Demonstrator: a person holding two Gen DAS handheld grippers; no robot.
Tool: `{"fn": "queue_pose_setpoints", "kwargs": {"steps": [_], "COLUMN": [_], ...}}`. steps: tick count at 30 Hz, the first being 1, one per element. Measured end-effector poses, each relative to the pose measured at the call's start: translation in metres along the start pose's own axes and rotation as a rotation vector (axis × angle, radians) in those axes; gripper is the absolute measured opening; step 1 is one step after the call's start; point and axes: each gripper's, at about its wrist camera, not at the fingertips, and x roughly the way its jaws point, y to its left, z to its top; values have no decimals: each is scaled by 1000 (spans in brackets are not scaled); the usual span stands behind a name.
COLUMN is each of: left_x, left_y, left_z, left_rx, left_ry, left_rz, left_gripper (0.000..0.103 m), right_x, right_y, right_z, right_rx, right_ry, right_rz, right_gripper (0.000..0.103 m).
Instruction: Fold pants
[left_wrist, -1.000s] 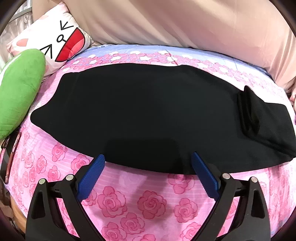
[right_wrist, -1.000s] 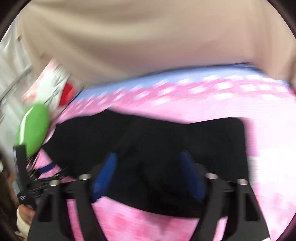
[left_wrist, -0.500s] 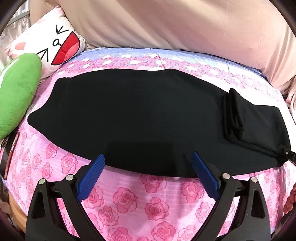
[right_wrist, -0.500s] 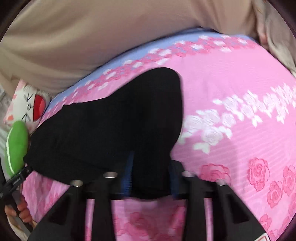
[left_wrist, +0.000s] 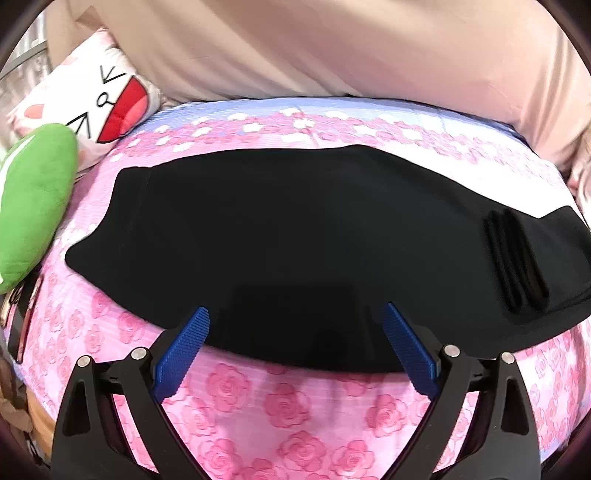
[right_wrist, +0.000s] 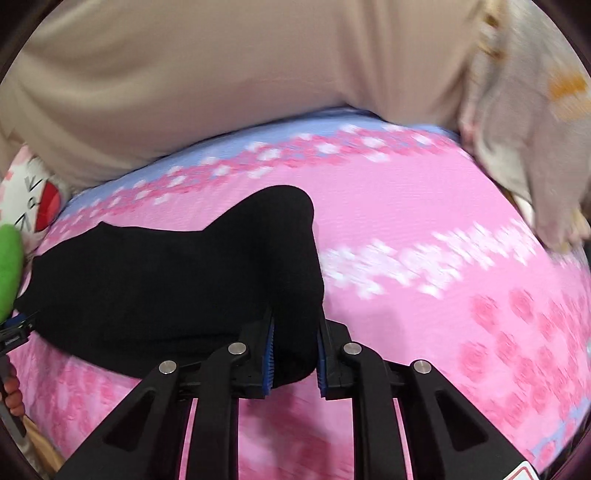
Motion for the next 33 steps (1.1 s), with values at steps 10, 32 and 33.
{"fn": "queue_pose_setpoints", "kwargs": {"steps": [10, 32, 33], "left_x": [13, 16, 15], "left_y": [-15, 70, 72], "left_z": [1, -4, -5], "left_rx": [27, -122, -123], "left_ry": [18, 20, 19], "left_rz": [-27, 21, 24], "left_gripper": [93, 93, 93], "right_x": [-49, 86, 78], "right_y": [87, 251, 250], "right_z": [-17, -5, -4], "right_rx": [-249, -343, -322], "right_ry": [-177, 104, 108], "right_rz": [42, 305, 331], "right_gripper": [72, 27, 28]}}
